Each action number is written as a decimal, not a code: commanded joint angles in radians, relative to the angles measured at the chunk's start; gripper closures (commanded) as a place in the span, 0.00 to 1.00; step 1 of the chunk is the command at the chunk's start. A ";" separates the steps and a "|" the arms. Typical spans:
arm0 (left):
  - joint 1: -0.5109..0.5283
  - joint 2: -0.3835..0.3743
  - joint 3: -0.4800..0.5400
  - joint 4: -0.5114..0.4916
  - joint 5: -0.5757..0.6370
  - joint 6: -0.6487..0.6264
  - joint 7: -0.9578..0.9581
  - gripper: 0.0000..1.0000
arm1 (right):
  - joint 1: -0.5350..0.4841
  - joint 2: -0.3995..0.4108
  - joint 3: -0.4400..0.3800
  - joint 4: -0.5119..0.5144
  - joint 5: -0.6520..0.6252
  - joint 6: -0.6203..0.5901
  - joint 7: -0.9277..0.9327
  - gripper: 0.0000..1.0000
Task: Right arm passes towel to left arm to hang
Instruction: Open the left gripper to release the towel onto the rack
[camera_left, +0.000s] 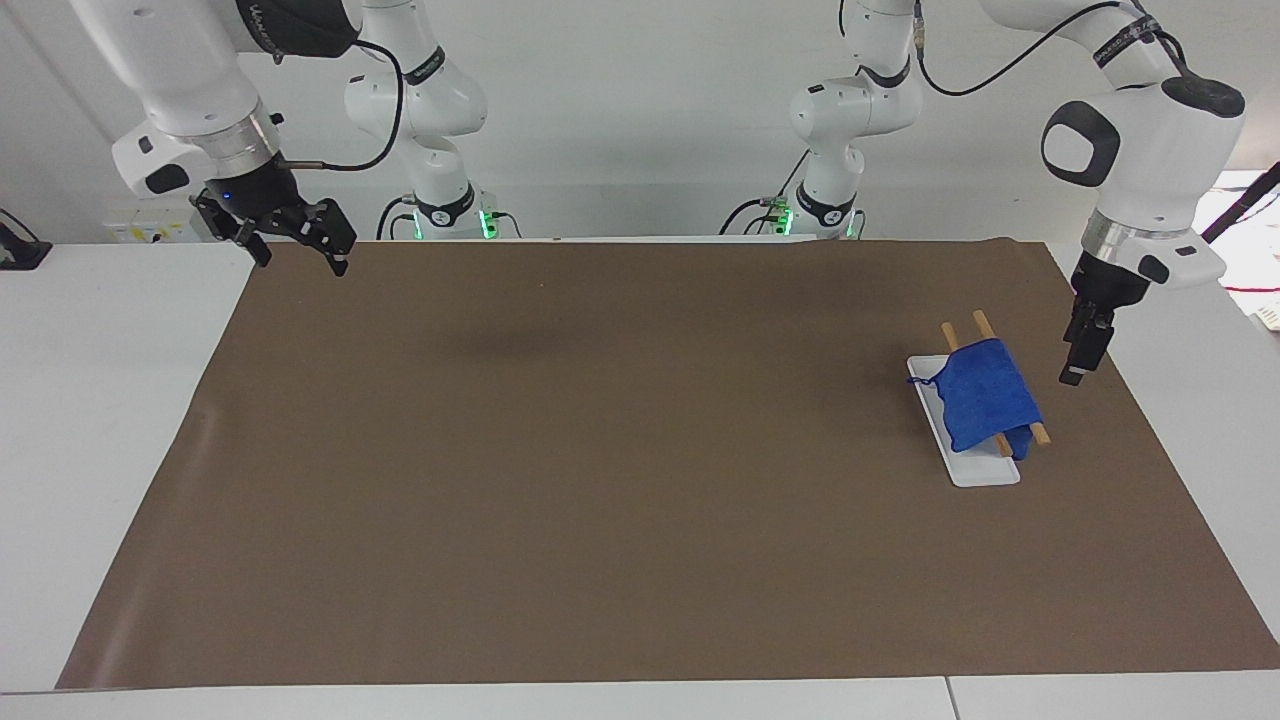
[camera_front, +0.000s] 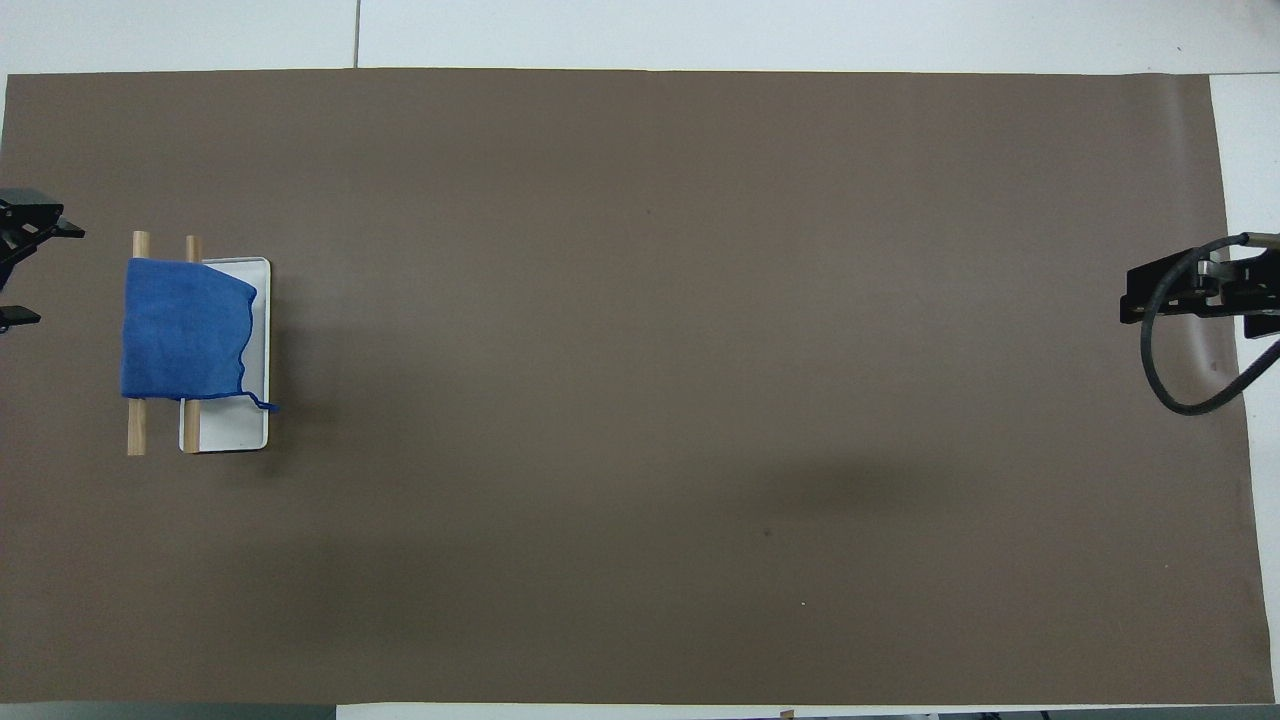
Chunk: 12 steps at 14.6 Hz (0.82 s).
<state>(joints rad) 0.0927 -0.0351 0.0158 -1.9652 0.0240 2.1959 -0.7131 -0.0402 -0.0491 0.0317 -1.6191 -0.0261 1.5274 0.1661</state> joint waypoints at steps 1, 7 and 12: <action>-0.045 0.020 0.010 0.041 0.010 -0.063 0.171 0.00 | 0.000 -0.008 0.004 -0.008 -0.002 0.000 0.026 0.00; -0.082 0.072 0.009 0.184 -0.024 -0.241 0.380 0.00 | 0.000 -0.008 0.004 -0.008 -0.002 0.002 0.024 0.00; -0.108 0.070 0.001 0.259 -0.049 -0.392 0.463 0.00 | 0.000 -0.006 0.004 -0.007 -0.002 0.002 0.016 0.00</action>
<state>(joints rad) 0.0017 0.0146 0.0124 -1.7659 -0.0099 1.8830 -0.2934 -0.0402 -0.0491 0.0317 -1.6191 -0.0260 1.5274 0.1717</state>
